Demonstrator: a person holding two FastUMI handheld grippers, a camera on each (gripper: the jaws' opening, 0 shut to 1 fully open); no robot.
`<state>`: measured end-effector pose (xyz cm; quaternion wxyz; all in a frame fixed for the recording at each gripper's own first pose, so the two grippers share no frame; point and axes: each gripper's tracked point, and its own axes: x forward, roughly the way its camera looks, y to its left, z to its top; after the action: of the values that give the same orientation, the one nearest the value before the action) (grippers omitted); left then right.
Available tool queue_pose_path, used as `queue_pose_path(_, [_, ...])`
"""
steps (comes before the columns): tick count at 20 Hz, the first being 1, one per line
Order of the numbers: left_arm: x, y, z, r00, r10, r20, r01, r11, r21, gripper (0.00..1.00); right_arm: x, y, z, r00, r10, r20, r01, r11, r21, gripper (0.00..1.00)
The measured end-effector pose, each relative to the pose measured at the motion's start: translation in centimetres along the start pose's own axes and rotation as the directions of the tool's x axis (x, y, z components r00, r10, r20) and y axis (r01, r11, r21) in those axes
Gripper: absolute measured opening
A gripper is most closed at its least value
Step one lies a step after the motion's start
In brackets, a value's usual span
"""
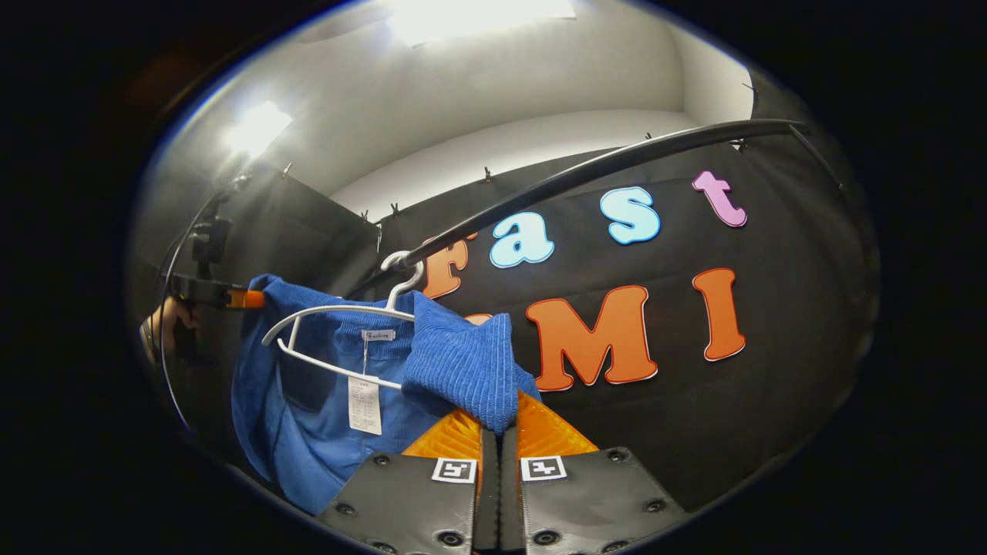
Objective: Grasp the clothes on the hanger with both hands and then place them into the laundry hamper below.
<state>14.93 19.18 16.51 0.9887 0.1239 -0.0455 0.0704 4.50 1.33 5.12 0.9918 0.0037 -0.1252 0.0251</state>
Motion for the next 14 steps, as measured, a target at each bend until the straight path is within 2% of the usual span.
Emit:
queue_pose_path(6, [-1.4,-1.5,-5.0,0.999,0.013,-0.043,-0.013,1.0,0.011,0.0,0.1,-1.4,2.1,0.998,-0.04,0.044,0.042,0.998,-0.044,0.08])
queue_pose_path(12, [-3.4,-3.5,-8.7,0.997,-0.014,-0.08,0.014,1.0,-0.002,0.0,1.5,-5.3,4.4,0.983,-0.154,0.095,0.162,0.983,-0.083,0.08])
queue_pose_path(13, [-3.7,-4.0,-9.2,0.996,-0.022,-0.083,0.022,1.0,-0.004,0.0,1.6,-6.0,4.7,0.98,-0.171,0.1,0.18,0.98,-0.085,0.12])
queue_pose_path(14, [-4.0,-4.7,-9.6,0.996,-0.033,-0.087,0.032,0.999,-0.012,0.0,2.0,-6.9,4.8,0.976,-0.19,0.107,0.2,0.975,-0.093,0.07])
